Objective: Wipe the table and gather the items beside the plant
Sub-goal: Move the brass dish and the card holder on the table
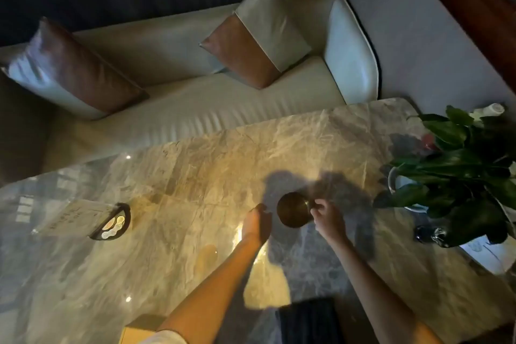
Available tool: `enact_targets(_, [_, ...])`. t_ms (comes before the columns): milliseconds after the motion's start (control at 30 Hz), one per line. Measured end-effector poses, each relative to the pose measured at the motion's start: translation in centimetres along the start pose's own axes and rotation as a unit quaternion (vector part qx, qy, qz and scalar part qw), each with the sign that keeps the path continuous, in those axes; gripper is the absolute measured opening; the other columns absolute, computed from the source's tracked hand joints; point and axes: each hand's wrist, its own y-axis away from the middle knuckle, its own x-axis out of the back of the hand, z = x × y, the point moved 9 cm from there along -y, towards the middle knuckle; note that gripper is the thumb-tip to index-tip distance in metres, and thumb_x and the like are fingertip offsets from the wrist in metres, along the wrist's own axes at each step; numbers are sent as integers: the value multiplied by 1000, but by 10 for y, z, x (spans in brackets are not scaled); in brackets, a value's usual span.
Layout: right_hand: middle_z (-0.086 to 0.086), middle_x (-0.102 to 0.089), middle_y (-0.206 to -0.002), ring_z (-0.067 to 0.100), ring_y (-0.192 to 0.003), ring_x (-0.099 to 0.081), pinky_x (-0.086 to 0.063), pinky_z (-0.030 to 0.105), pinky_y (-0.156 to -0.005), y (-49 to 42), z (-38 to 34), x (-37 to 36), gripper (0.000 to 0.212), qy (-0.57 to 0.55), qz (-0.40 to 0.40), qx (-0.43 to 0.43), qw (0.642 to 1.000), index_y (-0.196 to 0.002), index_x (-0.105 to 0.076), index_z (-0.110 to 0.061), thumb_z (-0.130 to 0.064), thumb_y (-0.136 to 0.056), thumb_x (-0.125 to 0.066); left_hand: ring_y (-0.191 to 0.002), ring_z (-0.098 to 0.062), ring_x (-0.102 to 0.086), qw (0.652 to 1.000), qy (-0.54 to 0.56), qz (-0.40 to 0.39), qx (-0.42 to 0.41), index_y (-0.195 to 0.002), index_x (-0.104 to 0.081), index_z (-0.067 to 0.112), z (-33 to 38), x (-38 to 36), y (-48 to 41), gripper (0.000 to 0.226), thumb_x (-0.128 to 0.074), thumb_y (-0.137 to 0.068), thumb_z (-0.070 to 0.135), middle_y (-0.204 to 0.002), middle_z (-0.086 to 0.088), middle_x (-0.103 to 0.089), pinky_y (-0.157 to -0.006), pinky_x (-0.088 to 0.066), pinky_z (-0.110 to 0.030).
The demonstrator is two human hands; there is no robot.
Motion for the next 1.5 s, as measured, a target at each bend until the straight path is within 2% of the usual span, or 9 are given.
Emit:
enact_targets(233, [14,-67,-118,28,-97,-68,-56,55,-86,-66,98,-71,52,-137,-25,-89,986,-132,-49,-28,-34,-82,-62,-104,-32,-65,999,47,1,21,-119,-60,9,0,-29,-28,31,-51,-89,11,-114,-16,-69,-81,-50,-32])
enact_targets(433, [23,-61,-126,37,-112,-62,-58,52,-86,-16,29,-35,42,-214,-19,-96,972,-134,-52,-2,-1,-92,-58,-88,-33,-70,997,69,-6,21,-102,-66,11,-11,-38,-39,22,-54,-84,12,-96,-17,-73,-75,-56,-37])
enact_targets(700, [6,-70,-112,20,-93,-71,-62,28,-70,27,-41,-64,39,-178,-50,-2,983,-127,-61,-11,-25,-92,-64,-49,-14,-55,983,181,24,25,-103,-60,7,-49,34,-14,17,-54,-88,2,-61,-6,-59,-50,-48,-24])
enact_targets(867, [15,-64,-114,29,-94,-67,-60,44,-77,69,-98,-139,37,-194,-124,24,973,-127,-57,-2,-6,-91,-61,-90,-25,-70,975,214,30,55,-105,-63,18,-132,104,11,38,-64,-68,18,-98,-8,-68,-83,-59,-41])
enact_targets(1000, [16,-69,-102,25,-82,-67,-60,49,-77,109,-145,-219,35,-153,-160,57,973,-117,-64,-3,-4,-82,-64,-78,-33,-71,956,258,100,98,-66,-67,22,-216,170,41,17,-54,-55,18,-74,-21,-70,-75,-59,-51])
enact_targets(1100, [11,-71,-104,24,-86,-69,-60,42,-79,151,-177,-274,36,-107,-158,81,978,-115,-68,-6,-3,-79,-66,-72,-33,-70,929,324,133,124,-64,-68,22,-288,209,66,18,-55,-55,13,-56,-6,-69,-76,-58,-49])
enact_targets(1267, [3,-66,-122,20,-107,-63,-51,22,-85,232,-230,-379,37,-13,-210,114,971,-124,-63,-12,-19,-88,-64,-75,-17,-71,914,321,176,173,-80,-72,21,-404,283,114,14,-67,-68,16,-76,-5,-75,-72,-59,-30])
enact_targets(1367, [5,-64,-126,23,-118,-59,-42,19,-87,279,-262,-454,38,17,-253,128,959,-130,-59,-12,-24,-94,-57,-77,-19,-73,887,362,213,193,-92,-75,15,-466,330,146,23,-68,-70,13,-82,-9,-76,-73,-62,-37])
enact_targets(1500, [15,-72,-108,25,-90,-68,-44,10,-56,322,-310,-536,33,31,-293,144,945,-126,-62,-12,-10,-96,-49,-78,-18,-73,861,383,263,208,-97,-75,17,-547,381,155,36,-63,-63,18,-84,-7,-77,-74,-62,-39])
